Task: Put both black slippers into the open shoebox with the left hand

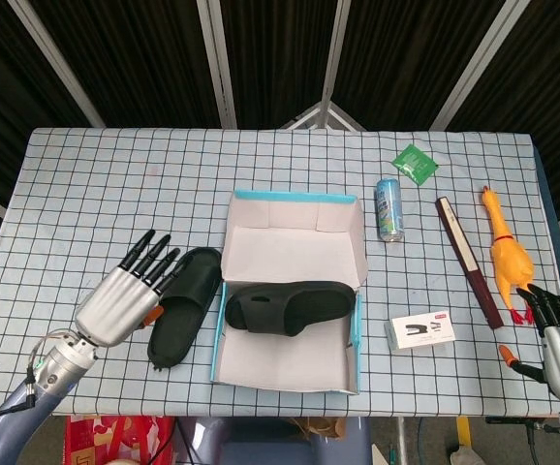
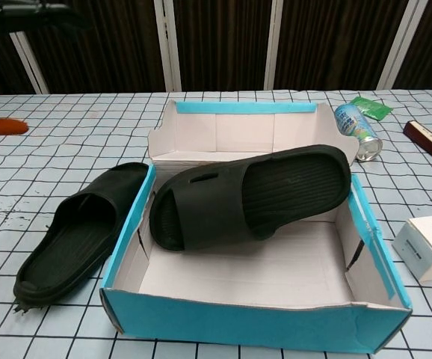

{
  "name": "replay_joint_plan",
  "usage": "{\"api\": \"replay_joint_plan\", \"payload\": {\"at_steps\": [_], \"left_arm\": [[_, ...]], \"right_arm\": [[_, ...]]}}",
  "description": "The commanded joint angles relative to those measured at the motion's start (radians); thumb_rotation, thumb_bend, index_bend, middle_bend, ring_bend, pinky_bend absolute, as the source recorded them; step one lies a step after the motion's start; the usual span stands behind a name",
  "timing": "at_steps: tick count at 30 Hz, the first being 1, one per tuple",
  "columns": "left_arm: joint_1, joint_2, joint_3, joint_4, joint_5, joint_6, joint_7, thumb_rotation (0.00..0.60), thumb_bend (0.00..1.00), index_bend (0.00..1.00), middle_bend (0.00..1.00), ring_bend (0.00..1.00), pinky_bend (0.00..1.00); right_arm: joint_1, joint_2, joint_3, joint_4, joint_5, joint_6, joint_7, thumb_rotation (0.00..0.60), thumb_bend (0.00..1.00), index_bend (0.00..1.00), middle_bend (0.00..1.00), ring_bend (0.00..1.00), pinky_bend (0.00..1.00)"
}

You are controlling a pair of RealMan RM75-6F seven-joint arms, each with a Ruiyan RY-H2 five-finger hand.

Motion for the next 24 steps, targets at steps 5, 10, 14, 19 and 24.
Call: {"api": "replay_joint_plan", "payload": {"at_steps": [5,10,14,19,24], "left_arm": [[0.028,-0.082,0.006,0.198,-0.160,-0.055,-0.215,0.475,0.28,0.04,0.11,0.00,0.07],[-0.003,-0.116,0.001,0.240,-0.238,-0.153,-0.253,0.455,0.24,0.00,0.07,0.00,0.06],[-0.051,-0.151,-0.021,0.264,-0.331,-0.261,-0.295,0.462,0.24,0.00,0.10,0.00,0.06],[-0.090,-0.170,-0.048,0.265,-0.384,-0.305,-0.298,0.469,0.24,0.01,0.14,0.00,0.06],[-0.136,-0.152,-0.071,0.242,-0.457,-0.353,-0.268,0.474,0.24,0.02,0.13,0.00,0.06]], "right_arm": [[0.003,-0.002,0.001,-0.001,0.005,-0.006,-0.006,0.600,0.26,0.15,0.12,0.12,0.10],[0.005,-0.002,0.002,0.000,0.012,-0.013,-0.009,0.600,0.26,0.15,0.12,0.12,0.10],[0.007,-0.003,0.002,0.002,0.015,-0.017,-0.012,0.600,0.26,0.15,0.12,0.12,0.10],[0.009,-0.005,0.003,0.002,0.018,-0.022,-0.018,0.600,0.26,0.15,0.12,0.12,0.10],[0.012,-0.007,0.004,0.001,0.025,-0.027,-0.028,0.600,0.26,0.15,0.12,0.12,0.10]]}}
